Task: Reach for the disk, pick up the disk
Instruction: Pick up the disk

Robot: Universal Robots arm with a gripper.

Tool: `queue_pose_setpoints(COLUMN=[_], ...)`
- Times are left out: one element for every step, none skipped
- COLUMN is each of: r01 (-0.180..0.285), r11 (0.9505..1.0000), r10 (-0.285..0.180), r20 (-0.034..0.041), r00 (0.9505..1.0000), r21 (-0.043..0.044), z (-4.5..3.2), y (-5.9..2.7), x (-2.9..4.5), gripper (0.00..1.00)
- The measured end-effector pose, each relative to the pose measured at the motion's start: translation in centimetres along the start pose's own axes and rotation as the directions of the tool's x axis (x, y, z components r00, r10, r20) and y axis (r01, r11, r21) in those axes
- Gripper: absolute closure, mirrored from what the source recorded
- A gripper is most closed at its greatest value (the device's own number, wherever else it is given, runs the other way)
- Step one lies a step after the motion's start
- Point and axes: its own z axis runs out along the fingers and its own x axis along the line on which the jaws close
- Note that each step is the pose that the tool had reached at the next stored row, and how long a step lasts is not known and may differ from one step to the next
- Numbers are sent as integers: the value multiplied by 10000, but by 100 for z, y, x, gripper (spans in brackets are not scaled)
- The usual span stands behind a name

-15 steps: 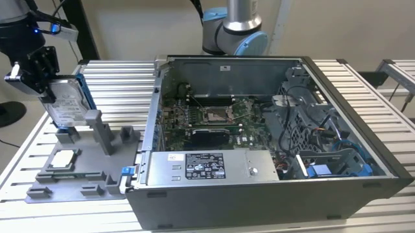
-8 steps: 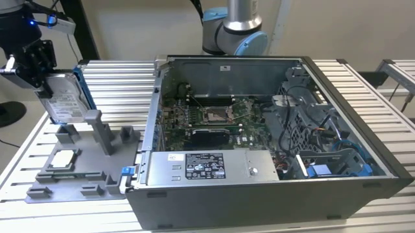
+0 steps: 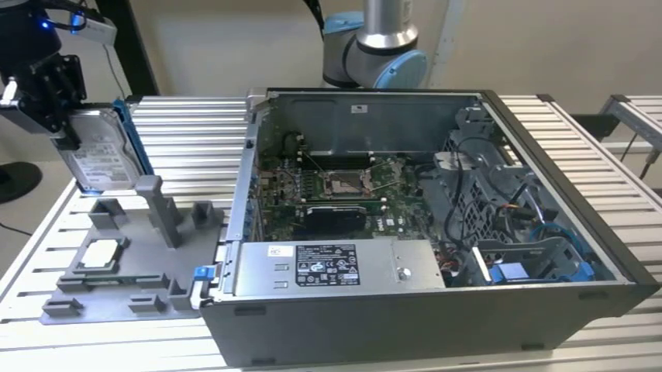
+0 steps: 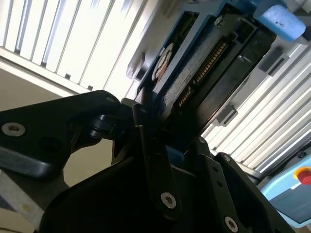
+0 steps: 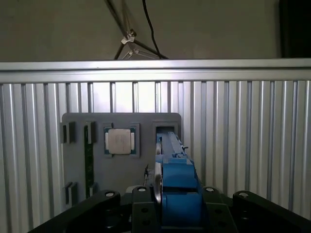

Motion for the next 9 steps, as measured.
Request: queue_pose_setpoints(r01=[0, 0, 0, 0, 0, 0, 0, 0, 0], r11=[10000, 10000, 10000, 10000, 10000, 10000, 10000, 10000, 10000], r10=[0, 0, 0, 0, 0, 0, 0, 0, 0], r20=[0, 0, -1, 0, 0, -1, 0, 0, -1], r00=[10000, 10000, 10000, 10000, 10000, 10000, 10000, 10000, 10000], r21=[-1, 0, -1, -1, 0, -1, -1, 0, 0], z=[-17, -34, -52, -71, -88, -107, -124, -142, -159], y=[0, 0, 1, 1, 1, 1, 1, 1, 2], x=[0, 0, 0, 0, 0, 0, 1, 1, 1], gripper=[100, 100, 100, 100, 100, 100, 100, 100, 100])
